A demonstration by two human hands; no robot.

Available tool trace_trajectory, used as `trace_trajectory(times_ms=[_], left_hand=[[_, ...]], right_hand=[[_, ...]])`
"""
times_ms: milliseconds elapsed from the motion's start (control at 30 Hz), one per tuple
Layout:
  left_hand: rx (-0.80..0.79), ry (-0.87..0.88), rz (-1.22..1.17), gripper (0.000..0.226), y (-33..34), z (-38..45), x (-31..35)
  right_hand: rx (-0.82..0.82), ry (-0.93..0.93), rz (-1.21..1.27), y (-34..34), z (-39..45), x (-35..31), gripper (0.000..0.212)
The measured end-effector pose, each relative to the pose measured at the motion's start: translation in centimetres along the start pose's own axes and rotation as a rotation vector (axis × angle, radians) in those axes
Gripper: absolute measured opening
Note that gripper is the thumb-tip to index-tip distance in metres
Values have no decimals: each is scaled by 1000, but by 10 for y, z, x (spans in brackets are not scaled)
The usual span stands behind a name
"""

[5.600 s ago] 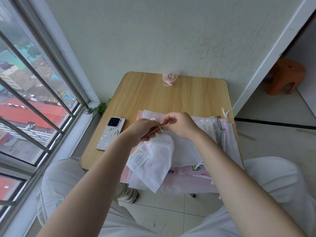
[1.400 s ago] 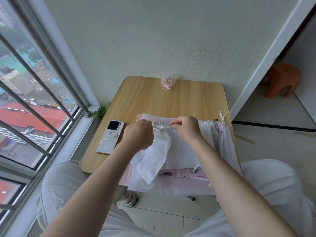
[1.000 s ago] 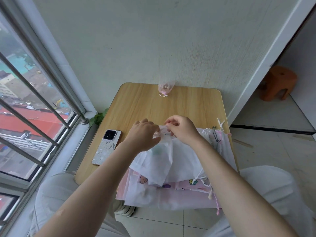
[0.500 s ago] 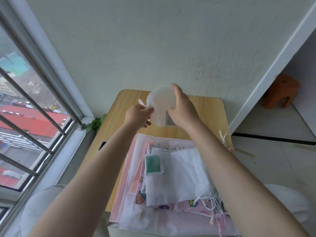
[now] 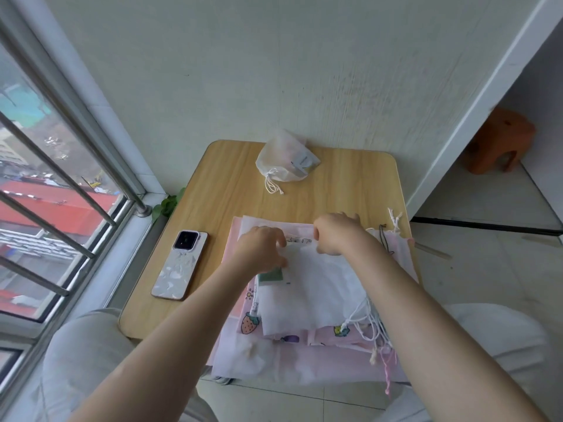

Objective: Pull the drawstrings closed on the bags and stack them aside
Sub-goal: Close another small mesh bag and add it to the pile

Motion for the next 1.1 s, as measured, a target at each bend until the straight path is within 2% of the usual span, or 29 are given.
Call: trace_trajectory(times_ms=[133,267,333,400,467,533,567,633,700,767,833,900,1000,1100], left_hand=[[40,-48,8,34,0,-6,-4],[31,23,106,39,-6,-14,5],[52,75,44,44,-10,-18,14],[81,66,-184,33,-14,-21,19],[120,-45,-513,27,-17,-24,11],[158,-197,-756,19,-17,-32,-8],[155,-260,-836,16,-15,-37,-18],[98,-319,-942,15,-9,-47,-34],[-9,-322,-965,21,-4,-56,-41],[-88,-305,-948,21,-1,-62,-45],[-77,-310,-1023,28,-1,-61,-51],[-22,-369,-1215,39,-1,-55,-61],[75,-414,-1484,35,3,-46,-70],[126,-441,-1825,31,9,-44,-71]], right_hand=[[59,1,-27,-1,-9,10,34],[140,-84,96,-10,-16,7,19],[171,-173,177,-16,-19,-4,14],[269,-249,294,-22,-22,-16,20],[373,-243,528,-29,-26,-19,46],[354,-147,656,-27,-25,-12,60],[281,-86,632,-21,-22,-8,61],[81,-22,566,-3,-17,-7,56],[-18,-32,588,9,-16,-15,38],[-6,-103,645,13,-16,-27,19],[-9,-179,687,13,-18,-43,13],[-23,-217,732,15,-20,-53,10],[-1,-203,789,19,-22,-54,6],[65,-136,789,22,-20,-41,20]])
Point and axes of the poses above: each hand's wrist, its own z-axis towards the middle knuckle, its own y-axis out of the palm, x = y × z, the point moved 6 cm from there along z, towards the middle knuckle, and after that the axes turned 1 degree about z, right-handed, at the moved point
